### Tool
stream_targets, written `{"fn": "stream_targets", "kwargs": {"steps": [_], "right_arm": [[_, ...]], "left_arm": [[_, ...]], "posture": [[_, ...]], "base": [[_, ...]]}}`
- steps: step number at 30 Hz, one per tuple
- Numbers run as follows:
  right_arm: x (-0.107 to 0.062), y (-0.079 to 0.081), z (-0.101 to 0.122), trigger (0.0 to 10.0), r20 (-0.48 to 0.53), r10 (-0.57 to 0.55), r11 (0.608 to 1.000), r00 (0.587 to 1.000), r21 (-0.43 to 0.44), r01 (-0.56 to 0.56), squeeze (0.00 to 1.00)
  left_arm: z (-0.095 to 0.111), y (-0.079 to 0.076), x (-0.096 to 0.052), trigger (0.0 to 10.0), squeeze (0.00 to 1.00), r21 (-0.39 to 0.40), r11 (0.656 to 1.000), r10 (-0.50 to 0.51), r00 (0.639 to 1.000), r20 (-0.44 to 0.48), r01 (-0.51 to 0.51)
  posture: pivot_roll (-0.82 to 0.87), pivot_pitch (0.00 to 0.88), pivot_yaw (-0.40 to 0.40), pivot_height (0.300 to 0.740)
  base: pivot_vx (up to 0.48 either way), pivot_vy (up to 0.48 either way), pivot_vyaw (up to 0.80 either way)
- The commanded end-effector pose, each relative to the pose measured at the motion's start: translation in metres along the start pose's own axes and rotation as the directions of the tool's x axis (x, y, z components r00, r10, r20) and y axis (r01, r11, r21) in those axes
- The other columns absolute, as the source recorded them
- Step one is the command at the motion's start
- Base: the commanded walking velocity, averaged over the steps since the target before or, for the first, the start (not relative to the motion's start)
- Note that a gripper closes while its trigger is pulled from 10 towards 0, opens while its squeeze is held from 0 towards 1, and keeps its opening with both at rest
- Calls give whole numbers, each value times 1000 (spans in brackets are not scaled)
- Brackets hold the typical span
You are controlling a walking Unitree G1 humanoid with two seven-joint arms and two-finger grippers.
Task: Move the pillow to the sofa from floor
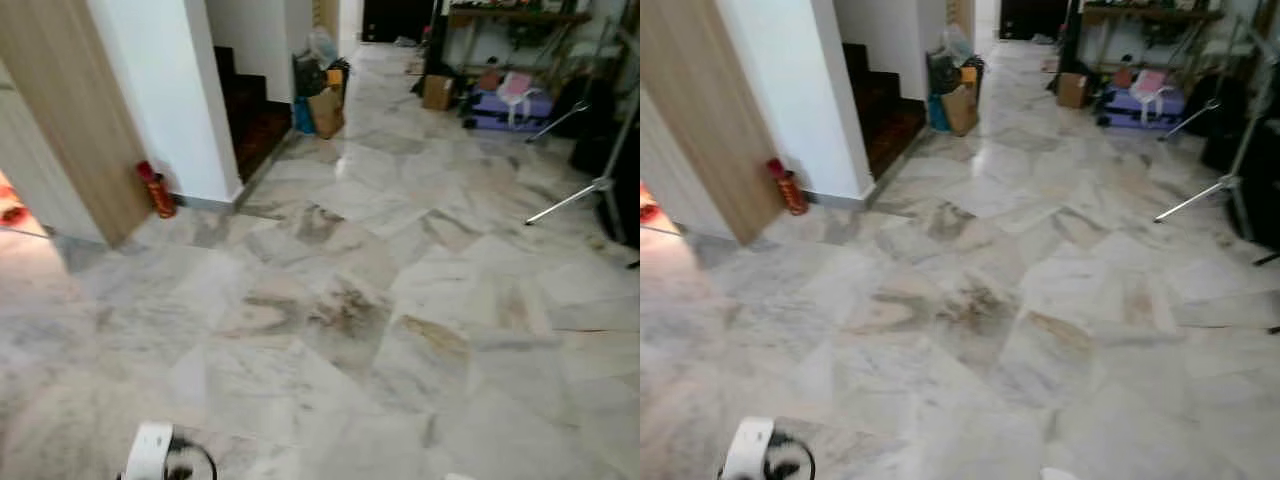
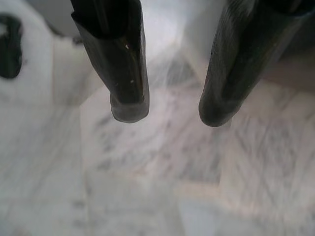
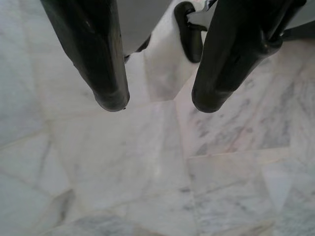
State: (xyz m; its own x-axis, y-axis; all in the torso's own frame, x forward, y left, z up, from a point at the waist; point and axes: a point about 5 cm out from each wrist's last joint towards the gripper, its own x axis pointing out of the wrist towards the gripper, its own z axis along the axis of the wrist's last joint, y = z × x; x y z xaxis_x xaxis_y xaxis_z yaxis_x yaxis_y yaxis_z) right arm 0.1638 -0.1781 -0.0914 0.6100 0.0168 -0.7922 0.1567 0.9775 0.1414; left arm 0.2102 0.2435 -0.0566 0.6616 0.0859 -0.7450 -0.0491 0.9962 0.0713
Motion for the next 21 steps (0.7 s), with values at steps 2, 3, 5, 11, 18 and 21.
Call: {"fn": "stream_targets", "kwargs": {"steps": [2, 3, 5, 11, 18, 21], "right_arm": [[-1, -5, 0, 10000, -1, -15, 1000, 1000, 6, 15, 0], [0, -5, 1, 10000, 0, -15, 1000, 1000, 5, 15, 0], [0, -5, 3, 10000, 5, -13, 1000, 1000, -11, 13, 0], [0, -8, 12, 10000, 23, 34, 993, 999, -115, -31, 0], [1, -15, 27, 10000, 74, 14, 992, 997, -125, -4, 0], [1, -12, 27, 10000, 82, 27, 989, 996, -148, -15, 0]], "left_arm": [[-18, 1, -3, 10000, 0, -6, 1000, 4, 998, -65, -5], [-18, 0, -3, 10000, 0, -10, 1000, 3, 998, -70, -4], [-19, 0, -3, 10000, 0, -24, 1000, 5, 997, -76, -7], [-36, -5, -7, 10000, 0, -78, 997, 3, 995, -103, -11], [-50, -15, -10, 10000, 0, -92, 996, -8, 992, -129, -4], [-53, -13, -11, 10000, 0, -91, 996, -5, 991, -134, -8]], "posture": [[-69, 47, 73, 740], [-69, 40, 68, 740], [-75, 32, 56, 740], [-84, 25, 14, 740], [-70, 39, 3, 740], [-65, 46, 4, 740]], "base": [[0, 0, 0], [0, 0, 0], [0, 0, 0], [0, 0, 0], [0, 0, 0], [0, 0, 0]]}}
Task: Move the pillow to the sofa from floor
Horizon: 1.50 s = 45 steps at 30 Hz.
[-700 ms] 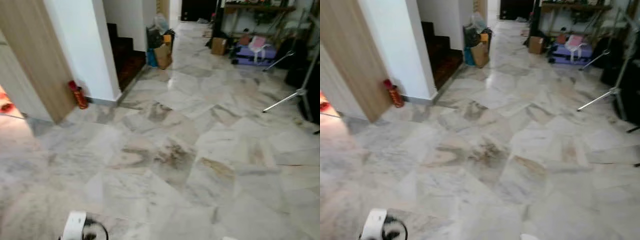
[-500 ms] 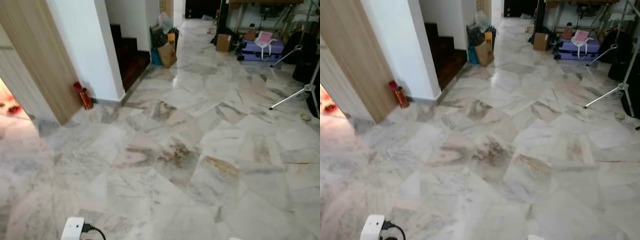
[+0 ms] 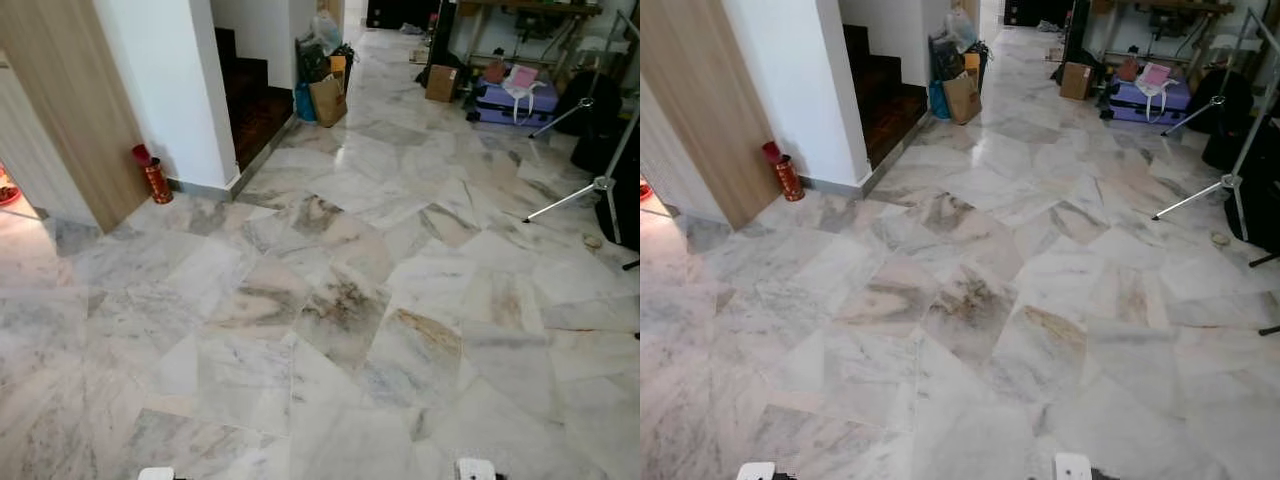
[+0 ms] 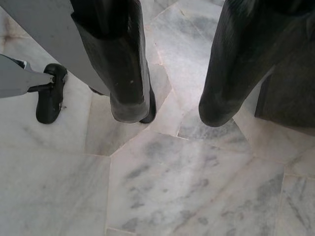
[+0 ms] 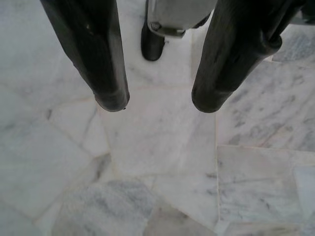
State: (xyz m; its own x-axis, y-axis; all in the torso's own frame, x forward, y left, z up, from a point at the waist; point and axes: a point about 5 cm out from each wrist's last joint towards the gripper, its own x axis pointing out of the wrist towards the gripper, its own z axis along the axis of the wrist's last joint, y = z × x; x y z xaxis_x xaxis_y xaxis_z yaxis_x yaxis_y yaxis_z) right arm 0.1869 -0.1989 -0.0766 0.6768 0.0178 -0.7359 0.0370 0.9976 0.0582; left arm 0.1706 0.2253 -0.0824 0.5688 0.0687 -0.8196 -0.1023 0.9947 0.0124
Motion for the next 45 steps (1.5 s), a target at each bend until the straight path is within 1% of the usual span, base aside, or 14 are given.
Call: {"fn": "stream_targets", "kwargs": {"steps": [1, 3, 4, 5, 8, 13, 17, 22, 25, 33, 36, 37, 41, 45], "right_arm": [[-1, 4, -6, 10000, -3, 1, 1000, 1000, -10, -1, 0], [-2, 5, -10, 10000, -10, -7, 1000, 1000, -21, 7, 0], [-4, 7, -16, 10000, -29, -1, 1000, 1000, -25, 0, 0], [-4, 7, -16, 10000, -29, -1, 1000, 1000, -25, 0, 0], [-7, 8, -25, 10000, -55, 0, 1000, 998, -19, -1, 0], [-9, 7, -30, 10000, -66, -1, 1000, 998, -11, 0, 0], [-9, 7, -30, 10000, -67, 2, 1000, 998, -14, -3, 0], [-5, 7, -21, 10000, -46, -5, 1000, 999, -3, 5, 0], [-5, 7, -21, 10000, -44, -6, 1000, 999, -2, 6, 0], [-4, 8, -17, 10000, -39, 5, 1000, 999, -5, -5, 0], [-4, 10, -18, 10000, -47, 18, 1000, 999, -13, -18, 0], [-4, 10, -19, 10000, -49, 19, 1000, 999, -15, -20, 0], [-4, 10, -19, 10000, -51, 18, 1000, 999, -15, -18, 0], [-4, 10, -19, 10000, -52, 19, 1000, 998, -14, -20, 0]], "left_arm": [[-8, 7, -2, 10000, 0, -17, 1000, 19, 1000, -16, -20], [-9, 9, -3, 10000, 0, -19, 999, 26, 999, -19, -27], [-11, 11, -4, 10000, 0, -20, 999, 32, 999, -22, -32], [-11, 11, -4, 10000, 0, -20, 999, 32, 999, -22, -32], [-13, 13, -5, 10000, 0, -12, 999, 38, 999, -31, -39], [-15, 14, -5, 10000, 0, -4, 999, 41, 998, -38, -41], [-15, 14, -5, 10000, 0, -6, 999, 41, 999, -34, -41], [-15, 14, -5, 10000, 0, 3, 999, 42, 999, -30, -42], [-15, 13, -5, 10000, 0, 3, 999, 42, 999, -30, -42], [-18, 12, -6, 10000, 0, -19, 999, 43, 999, -30, -44], [-20, 9, -5, 10000, 0, -29, 999, 43, 998, -37, -44], [-22, 6, -5, 10000, 0, -36, 998, 42, 998, -44, -44], [-23, 2, -5, 10000, 0, -37, 998, 40, 998, -50, -42], [-24, 1, -5, 10000, 0, -36, 998, 40, 998, -53, -42]], "posture": [[-62, 50, 6, 740], [-65, 55, 11, 740], [-67, 58, 16, 740], [-67, 58, 16, 740], [-71, 64, 27, 740], [-74, 64, 34, 740], [-71, 56, 34, 740], [-71, 42, 33, 740], [-71, 42, 33, 740], [-71, 46, 18, 740], [-70, 42, 14, 740], [-71, 41, 13, 740], [-68, 38, 14, 740], [-66, 38, 15, 740]], "base": [[0, 0, 506], [0, 0, 653], [0, 0, 800], [0, 0, 800], [0, 0, 800], [0, 0, 800], [0, 0, 800], [0, 0, 800], [0, 0, 800], [0, 0, 800], [0, 0, 800], [0, 0, 800], [0, 0, 800], [0, 0, 800]]}}
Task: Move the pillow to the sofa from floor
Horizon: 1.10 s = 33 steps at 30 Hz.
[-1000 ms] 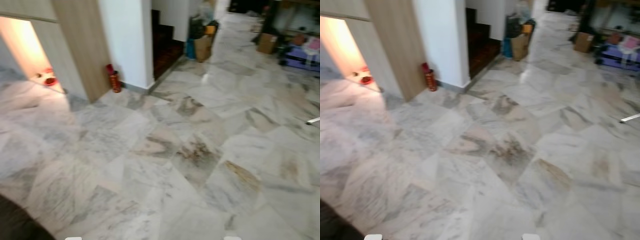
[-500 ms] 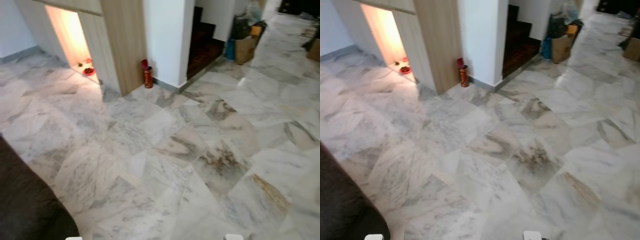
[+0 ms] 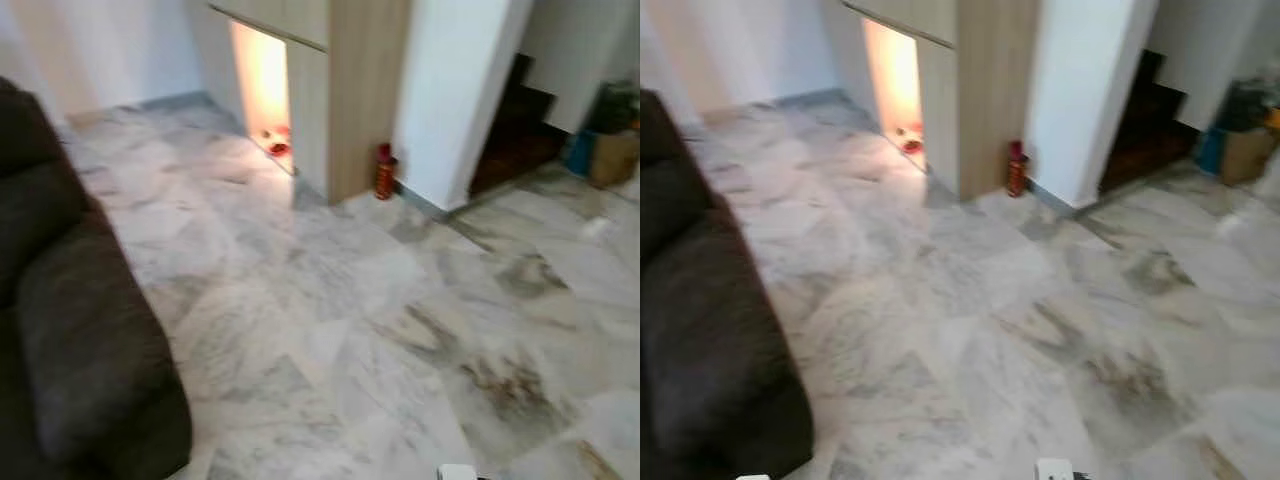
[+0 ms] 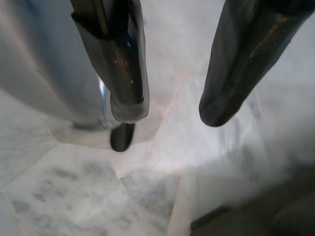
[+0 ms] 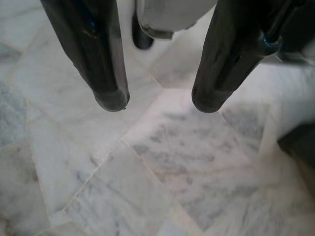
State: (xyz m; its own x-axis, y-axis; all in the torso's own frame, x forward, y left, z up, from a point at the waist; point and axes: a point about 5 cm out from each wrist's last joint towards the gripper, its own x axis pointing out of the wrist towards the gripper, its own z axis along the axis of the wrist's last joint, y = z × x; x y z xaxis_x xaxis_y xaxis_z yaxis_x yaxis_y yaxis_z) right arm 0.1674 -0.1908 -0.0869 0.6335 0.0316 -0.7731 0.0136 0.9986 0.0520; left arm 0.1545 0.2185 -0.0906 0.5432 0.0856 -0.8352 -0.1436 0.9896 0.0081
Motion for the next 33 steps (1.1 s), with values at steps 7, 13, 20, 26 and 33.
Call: {"fn": "stream_targets", "kwargs": {"steps": [7, 13, 20, 26, 33], "right_arm": [[2, 7, 2, 10000, 3, 21, 1000, 1000, 7, -21, 0], [2, 9, 2, 10000, 3, 26, 1000, 1000, 11, -26, 0], [2, 12, 0, 10000, -3, 34, 999, 999, 9, -34, 0], [2, 12, 0, 10000, -1, 37, 999, 999, 10, -37, 0], [1, 2, 1, 10000, 3, -28, 994, 1000, 102, 28, 0]], "left_arm": [[-8, 23, -5, 10000, 0, -6, 999, 48, 998, -28, -48], [-10, 35, -8, 10000, 0, -7, 998, 65, 997, -33, -65], [-12, 38, -9, 10000, 0, -11, 998, 68, 997, -35, -69], [-9, 27, -6, 10000, 0, -11, 998, 57, 998, -27, -57], [-4, 15, -3, 10000, 0, -22, 999, 45, 999, -17, -46]], "posture": [[-58, 41, 20, 740], [-55, 44, 24, 740], [-52, 44, 24, 740], [-50, 45, 21, 740], [-51, 50, 25, 740]], "base": [[0, 0, 800], [0, 0, 800], [0, 0, 800], [0, 0, 800], [0, 0, 229]]}}
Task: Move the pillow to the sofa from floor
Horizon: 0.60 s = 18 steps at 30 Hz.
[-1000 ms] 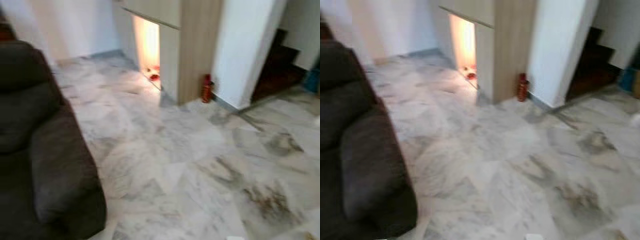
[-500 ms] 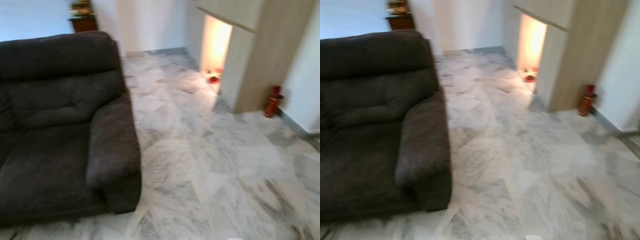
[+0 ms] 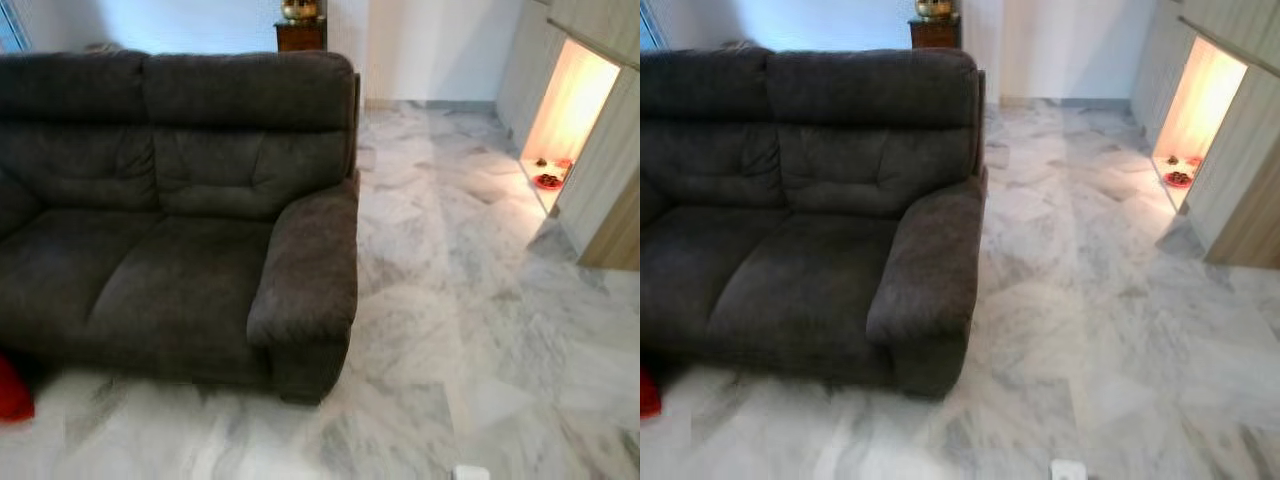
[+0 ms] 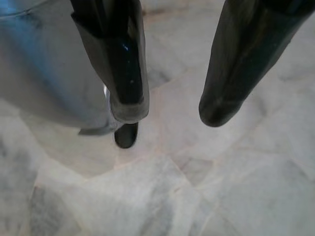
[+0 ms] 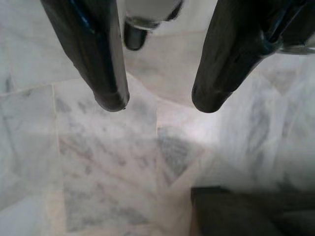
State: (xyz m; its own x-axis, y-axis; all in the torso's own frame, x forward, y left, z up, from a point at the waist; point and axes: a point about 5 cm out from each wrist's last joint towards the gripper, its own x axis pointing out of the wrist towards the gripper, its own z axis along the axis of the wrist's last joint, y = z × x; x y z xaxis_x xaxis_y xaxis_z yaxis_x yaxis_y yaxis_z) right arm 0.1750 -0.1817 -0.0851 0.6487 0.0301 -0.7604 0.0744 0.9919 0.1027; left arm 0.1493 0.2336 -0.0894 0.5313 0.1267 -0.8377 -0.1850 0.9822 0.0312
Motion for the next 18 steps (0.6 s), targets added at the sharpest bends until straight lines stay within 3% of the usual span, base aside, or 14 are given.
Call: {"fn": "stream_targets", "kwargs": {"steps": [1, 8, 18], "right_arm": [[-2, -8, -5, 10000, -15, -30, 999, 999, 22, 30, 0], [-3, -10, -4, 10000, -10, -46, 998, 999, 49, 46, 0], [-2, -7, -4, 10000, -6, -39, 998, 999, 53, 39, 0]], "left_arm": [[-2, -1, 0, 10000, 0, 0, 1000, 3, 1000, -11, -3], [-2, -1, 0, 10000, 0, 2, 1000, 2, 1000, -11, -2], [-3, 13, -2, 10000, 0, 12, 1000, 16, 1000, -16, -16]], "posture": [[-50, 51, 27, 740], [-51, 54, 32, 740], [-45, 56, 45, 740]], "base": [[0, 255, 0], [0, 350, 0], [0, 366, 0]]}}
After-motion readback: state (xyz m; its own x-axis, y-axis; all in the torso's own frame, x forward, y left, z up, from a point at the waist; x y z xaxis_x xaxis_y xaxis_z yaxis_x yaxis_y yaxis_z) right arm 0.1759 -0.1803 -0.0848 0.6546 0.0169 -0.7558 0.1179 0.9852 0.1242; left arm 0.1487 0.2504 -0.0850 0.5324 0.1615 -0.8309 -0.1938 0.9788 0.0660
